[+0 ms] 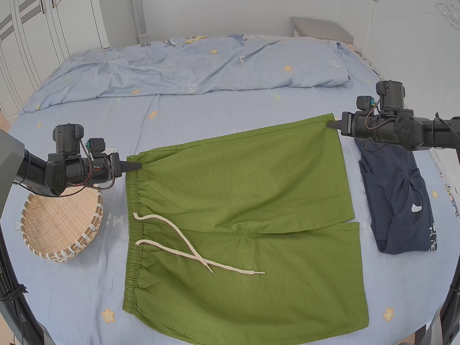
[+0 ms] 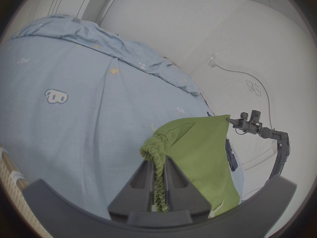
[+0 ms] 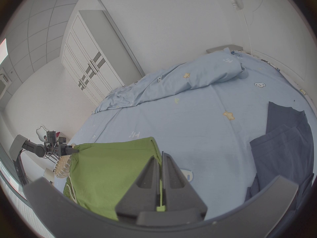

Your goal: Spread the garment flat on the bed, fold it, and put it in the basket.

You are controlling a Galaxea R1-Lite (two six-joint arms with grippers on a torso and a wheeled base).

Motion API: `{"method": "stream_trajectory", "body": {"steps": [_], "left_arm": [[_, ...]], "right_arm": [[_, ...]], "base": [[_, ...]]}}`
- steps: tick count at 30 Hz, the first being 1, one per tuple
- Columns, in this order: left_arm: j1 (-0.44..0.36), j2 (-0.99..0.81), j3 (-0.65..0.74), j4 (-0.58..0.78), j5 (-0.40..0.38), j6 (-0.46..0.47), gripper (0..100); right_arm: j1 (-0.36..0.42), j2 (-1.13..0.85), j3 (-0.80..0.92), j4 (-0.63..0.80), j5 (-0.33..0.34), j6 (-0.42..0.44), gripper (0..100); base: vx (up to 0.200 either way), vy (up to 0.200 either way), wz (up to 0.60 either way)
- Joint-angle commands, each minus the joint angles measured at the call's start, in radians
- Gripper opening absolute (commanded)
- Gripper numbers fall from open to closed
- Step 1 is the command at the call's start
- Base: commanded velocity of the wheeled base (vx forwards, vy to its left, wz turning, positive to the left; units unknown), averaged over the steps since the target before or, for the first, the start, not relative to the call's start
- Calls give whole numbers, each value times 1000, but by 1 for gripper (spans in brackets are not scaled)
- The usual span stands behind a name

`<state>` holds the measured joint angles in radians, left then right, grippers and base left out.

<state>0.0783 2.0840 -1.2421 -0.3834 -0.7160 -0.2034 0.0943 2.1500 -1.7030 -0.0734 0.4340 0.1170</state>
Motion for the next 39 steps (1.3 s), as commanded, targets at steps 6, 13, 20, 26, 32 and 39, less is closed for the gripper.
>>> {"method": "stream_trajectory", "body": {"steps": [6,13,20,26,32,39], "left_arm": [[-3,30,-20,0,1,1,100],[-11,36,-39,0,13,1,100],[-15,-16,-5,1,15,-7,100],[-20,-220,116,-40,136,-4,100],[-28,-410,406,-57,170,-14,100],[-57,-470,764,-88,171,-11,100]], "right_arm": [[-1,27,3,-5,-6,-5,100],[4,57,-3,-9,-6,-4,100],[-11,24,39,-3,-5,1,100],[-42,-214,284,-9,-17,36,100],[-54,-455,657,-36,-15,59,100],[-44,-602,994,-154,-14,85,100]], "base": [[0,0,0],[0,0,0],[0,0,0],[0,0,0],[0,0,0],[0,0,0]]}}
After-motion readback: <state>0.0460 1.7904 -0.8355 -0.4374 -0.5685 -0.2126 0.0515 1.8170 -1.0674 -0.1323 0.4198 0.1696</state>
